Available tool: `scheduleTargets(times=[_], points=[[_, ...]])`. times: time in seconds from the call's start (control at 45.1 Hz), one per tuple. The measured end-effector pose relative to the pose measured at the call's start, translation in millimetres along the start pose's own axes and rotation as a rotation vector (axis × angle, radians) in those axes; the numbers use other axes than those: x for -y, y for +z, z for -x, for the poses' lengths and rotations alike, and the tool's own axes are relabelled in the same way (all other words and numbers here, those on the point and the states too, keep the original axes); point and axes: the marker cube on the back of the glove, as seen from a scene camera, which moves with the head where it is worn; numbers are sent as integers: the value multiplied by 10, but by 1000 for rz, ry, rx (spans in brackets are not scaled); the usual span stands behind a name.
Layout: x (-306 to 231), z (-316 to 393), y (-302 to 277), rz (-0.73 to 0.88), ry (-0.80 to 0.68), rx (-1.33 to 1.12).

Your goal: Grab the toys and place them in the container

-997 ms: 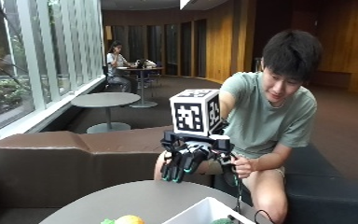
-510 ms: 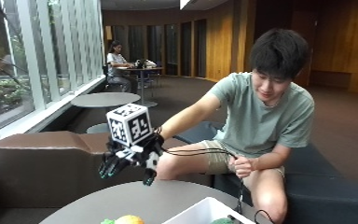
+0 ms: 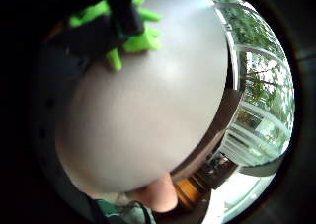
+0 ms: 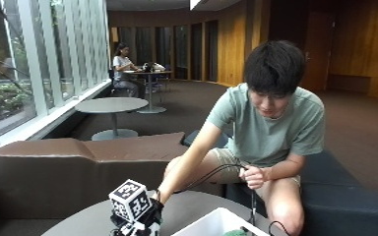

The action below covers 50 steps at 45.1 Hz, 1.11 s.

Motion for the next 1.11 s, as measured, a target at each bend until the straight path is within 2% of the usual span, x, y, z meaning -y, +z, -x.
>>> scheduleTargets(times=[0.089, 0.199, 0.377, 0.776, 0.975, 1.108], points=[[79, -51, 5, -28, 25, 33], [136, -94, -101, 35, 72, 62], [-24, -65, -493, 9, 50, 7], [-715, 324, -2404, -204, 23, -59], [-900, 1045, -3324, -339, -69, -63], [-1008, 1565, -3619, -384, -139, -46]])
